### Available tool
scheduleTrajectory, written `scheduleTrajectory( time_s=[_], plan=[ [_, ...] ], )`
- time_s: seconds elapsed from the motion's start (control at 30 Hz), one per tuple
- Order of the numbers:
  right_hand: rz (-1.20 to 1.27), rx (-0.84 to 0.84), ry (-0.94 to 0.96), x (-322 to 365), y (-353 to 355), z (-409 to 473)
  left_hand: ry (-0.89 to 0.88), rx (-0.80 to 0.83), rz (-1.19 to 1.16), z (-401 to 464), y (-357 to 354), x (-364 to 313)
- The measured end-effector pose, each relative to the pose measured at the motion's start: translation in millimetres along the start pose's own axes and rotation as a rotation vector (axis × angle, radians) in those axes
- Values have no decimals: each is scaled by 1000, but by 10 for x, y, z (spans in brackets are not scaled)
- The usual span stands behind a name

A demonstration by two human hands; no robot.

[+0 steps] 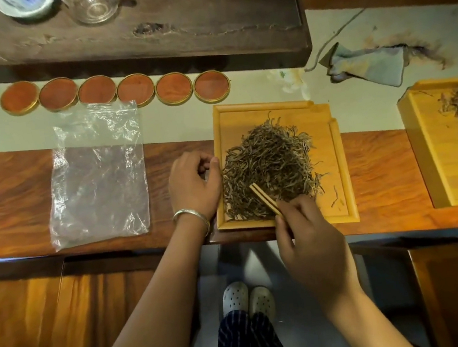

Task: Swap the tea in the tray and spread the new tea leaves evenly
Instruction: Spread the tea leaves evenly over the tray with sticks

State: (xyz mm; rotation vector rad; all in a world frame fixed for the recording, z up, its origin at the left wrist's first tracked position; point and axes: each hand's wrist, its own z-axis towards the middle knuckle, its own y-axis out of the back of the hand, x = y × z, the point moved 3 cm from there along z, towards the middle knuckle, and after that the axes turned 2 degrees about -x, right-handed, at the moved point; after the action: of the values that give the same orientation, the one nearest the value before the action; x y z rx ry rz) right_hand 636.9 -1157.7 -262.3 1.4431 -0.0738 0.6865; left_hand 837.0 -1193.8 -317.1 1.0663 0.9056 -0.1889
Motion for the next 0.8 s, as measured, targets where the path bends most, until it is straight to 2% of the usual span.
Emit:
scheduleTrajectory(
  time_s=[0.27, 0.4, 0.53, 0.67, 0.8],
  plan=[
    [-38, 72, 79, 179, -103, 67, 3, 7, 22, 6, 8, -1],
    [-82, 16, 96, 141, -96, 3, 12, 15, 25, 11, 5, 1],
    [31, -41, 19, 37, 68, 102, 13, 16, 12, 11, 6, -8],
    [-68, -45, -71, -123, 222, 343, 11, 26, 26, 7, 4, -14],
    [-180, 8, -63, -128, 183, 582, 9, 37, 33, 8, 5, -21]
  ],
)
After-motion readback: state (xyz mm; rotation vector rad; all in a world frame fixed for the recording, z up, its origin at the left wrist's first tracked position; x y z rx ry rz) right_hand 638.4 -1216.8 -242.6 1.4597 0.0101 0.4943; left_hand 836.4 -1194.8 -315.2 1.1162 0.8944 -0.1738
